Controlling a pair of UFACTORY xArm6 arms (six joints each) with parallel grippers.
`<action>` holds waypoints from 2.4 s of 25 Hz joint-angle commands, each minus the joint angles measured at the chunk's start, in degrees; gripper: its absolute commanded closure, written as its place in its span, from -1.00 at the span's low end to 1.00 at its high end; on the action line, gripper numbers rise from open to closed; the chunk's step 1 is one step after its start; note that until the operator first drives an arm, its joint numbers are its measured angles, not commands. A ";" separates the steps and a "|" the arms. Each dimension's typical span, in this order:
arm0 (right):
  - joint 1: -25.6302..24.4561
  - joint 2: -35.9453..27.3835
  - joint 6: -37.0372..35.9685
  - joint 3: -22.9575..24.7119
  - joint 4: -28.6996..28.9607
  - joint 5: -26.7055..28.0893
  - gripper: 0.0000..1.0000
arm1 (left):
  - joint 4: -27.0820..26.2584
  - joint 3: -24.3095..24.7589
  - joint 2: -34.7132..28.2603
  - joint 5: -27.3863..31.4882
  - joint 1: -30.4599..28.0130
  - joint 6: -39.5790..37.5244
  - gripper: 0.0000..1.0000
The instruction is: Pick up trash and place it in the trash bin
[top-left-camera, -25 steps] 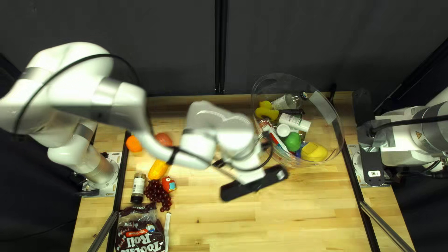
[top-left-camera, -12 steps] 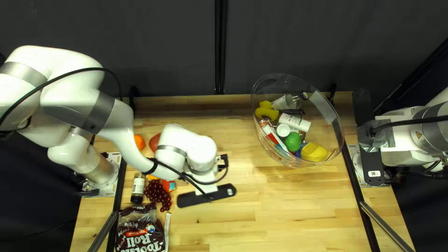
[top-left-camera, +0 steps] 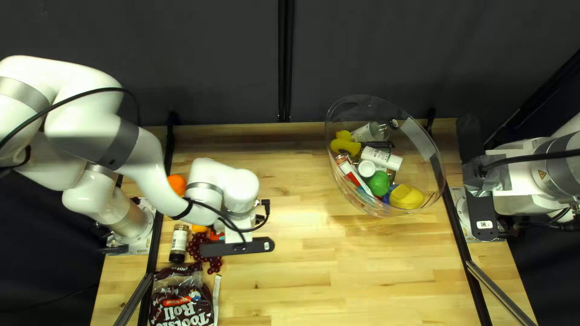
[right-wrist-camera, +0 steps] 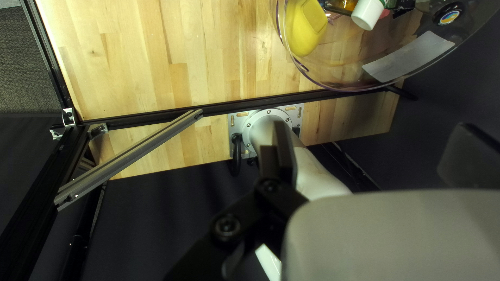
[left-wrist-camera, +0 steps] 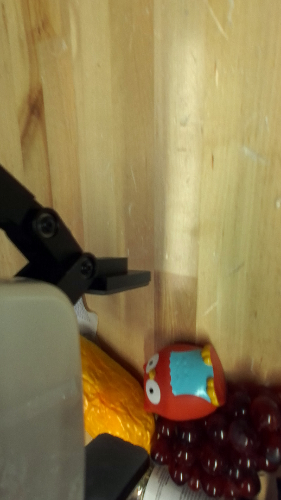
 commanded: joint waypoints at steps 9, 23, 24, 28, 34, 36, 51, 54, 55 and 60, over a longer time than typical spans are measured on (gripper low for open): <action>0.00 0.00 0.00 0.00 0.00 0.00 -1.00 | 0.73 11.60 -8.37 -6.71 6.61 6.58 -1.00; 0.00 0.00 0.00 0.00 0.00 0.00 -1.00 | 0.27 17.86 -9.37 -13.88 12.07 12.14 -0.88; 0.00 0.00 0.00 0.00 0.00 0.00 -1.00 | 0.14 17.93 -9.22 -14.12 12.26 12.41 -0.62; 0.00 0.00 0.00 0.00 0.00 0.00 -1.00 | -0.93 17.73 -7.76 -15.33 12.92 13.78 0.84; 0.00 0.00 0.00 0.00 0.00 0.00 -1.00 | 0.21 13.98 -10.09 -10.33 8.41 8.04 1.00; 0.00 0.00 0.00 0.00 0.00 0.00 -1.00 | 1.89 10.09 -11.57 -6.72 4.42 2.01 1.00; 0.00 0.00 0.00 0.00 0.00 0.00 -1.00 | 19.39 -22.40 6.26 -8.82 -5.94 -31.55 1.00; 0.00 0.00 0.00 0.00 0.00 0.00 -1.00 | 21.54 -27.17 6.88 -6.75 -5.29 -32.46 1.00; 0.00 0.00 0.00 0.00 0.00 0.00 -1.00 | 22.52 -29.22 6.90 -5.79 -4.75 -32.33 1.00; 0.00 0.00 0.00 0.00 0.00 0.00 -1.00 | 25.21 -39.57 10.23 -3.16 -0.87 -31.03 1.00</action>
